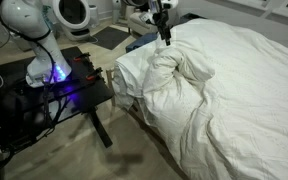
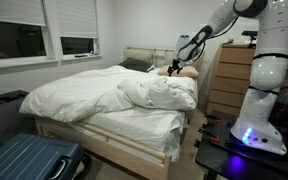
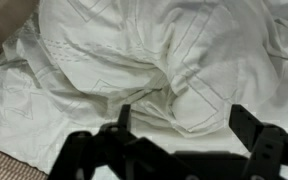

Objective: Make the bed

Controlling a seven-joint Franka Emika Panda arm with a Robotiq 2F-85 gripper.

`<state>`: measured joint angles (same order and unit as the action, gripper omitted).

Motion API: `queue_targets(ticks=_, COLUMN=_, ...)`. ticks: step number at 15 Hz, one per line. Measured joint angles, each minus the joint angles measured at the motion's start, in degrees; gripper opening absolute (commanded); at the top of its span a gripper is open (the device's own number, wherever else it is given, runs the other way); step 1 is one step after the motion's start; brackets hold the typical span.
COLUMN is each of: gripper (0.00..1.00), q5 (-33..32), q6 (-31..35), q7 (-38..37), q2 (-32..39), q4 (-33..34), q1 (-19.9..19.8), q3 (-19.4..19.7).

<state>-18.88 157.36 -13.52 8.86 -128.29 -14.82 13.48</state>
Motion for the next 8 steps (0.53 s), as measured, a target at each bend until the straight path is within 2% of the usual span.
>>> queue_targets(ticks=4, gripper=1.0, q5=4.0, q6=0.1, q7=1.0, q2=5.7, q4=3.2, q1=1.8, q3=-0.1)
queue_targets(ticks=8, gripper=1.0, q5=4.9, q6=0.1, q7=1.0, q2=12.2, q4=7.6, q1=3.0, q3=-0.1)
